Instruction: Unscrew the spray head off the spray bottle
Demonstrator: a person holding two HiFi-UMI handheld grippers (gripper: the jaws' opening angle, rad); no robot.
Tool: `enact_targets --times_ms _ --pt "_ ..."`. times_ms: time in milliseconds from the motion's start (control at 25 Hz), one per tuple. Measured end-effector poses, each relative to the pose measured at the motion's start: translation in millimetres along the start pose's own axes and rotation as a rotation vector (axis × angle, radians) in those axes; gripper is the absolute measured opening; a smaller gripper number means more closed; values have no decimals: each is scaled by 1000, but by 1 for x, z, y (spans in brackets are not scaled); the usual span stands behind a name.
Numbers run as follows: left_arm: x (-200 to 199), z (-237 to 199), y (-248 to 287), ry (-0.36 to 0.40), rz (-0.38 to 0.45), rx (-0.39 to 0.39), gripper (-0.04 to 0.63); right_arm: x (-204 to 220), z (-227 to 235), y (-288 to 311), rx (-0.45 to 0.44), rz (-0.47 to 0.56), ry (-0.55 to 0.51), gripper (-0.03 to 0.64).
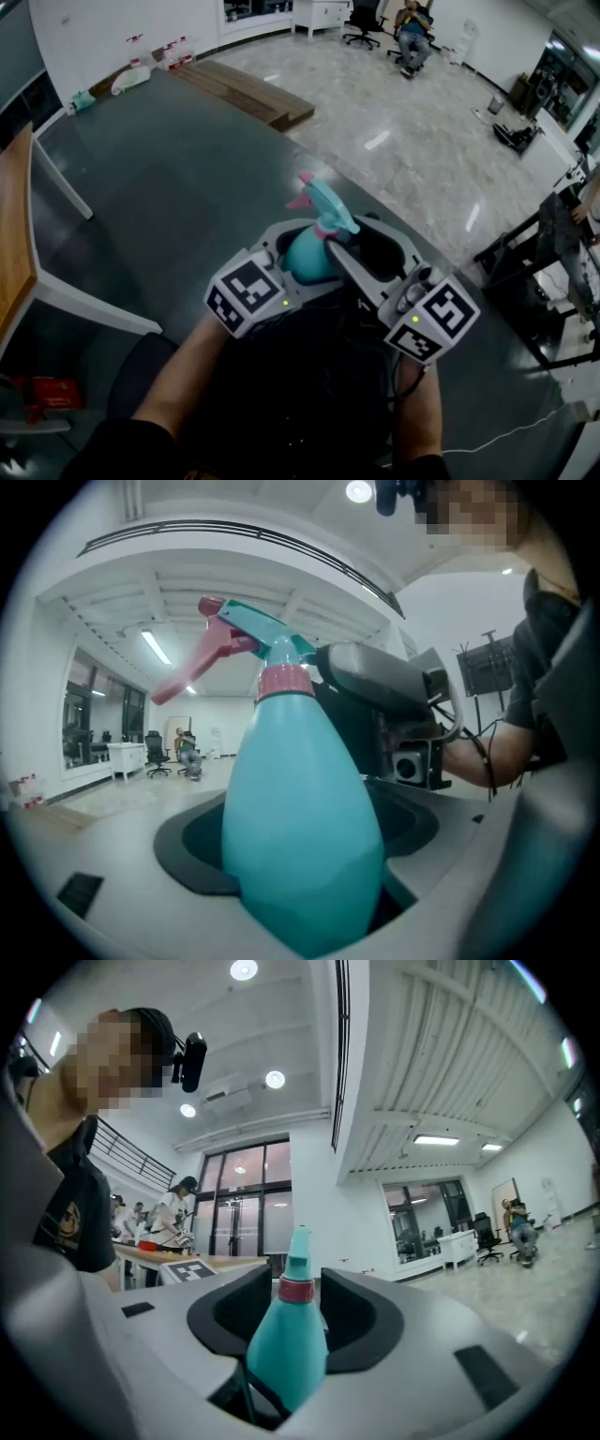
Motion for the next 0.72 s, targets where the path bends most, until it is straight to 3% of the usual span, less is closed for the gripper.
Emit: enact_targets --times_ms 280,720 --pt "6 -2 10 27 -70 -136 419 8 -2 14 166 -46 6 158" --pt "5 0 10 32 -82 -151 419 6 -1 17 206 -47 -4 141"
Point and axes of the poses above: the fingertips, and each gripper's own axes: y forward along the fingers, z to its right, x out of its underside, the point moved 9 cm from there along -y, backward along the fingers
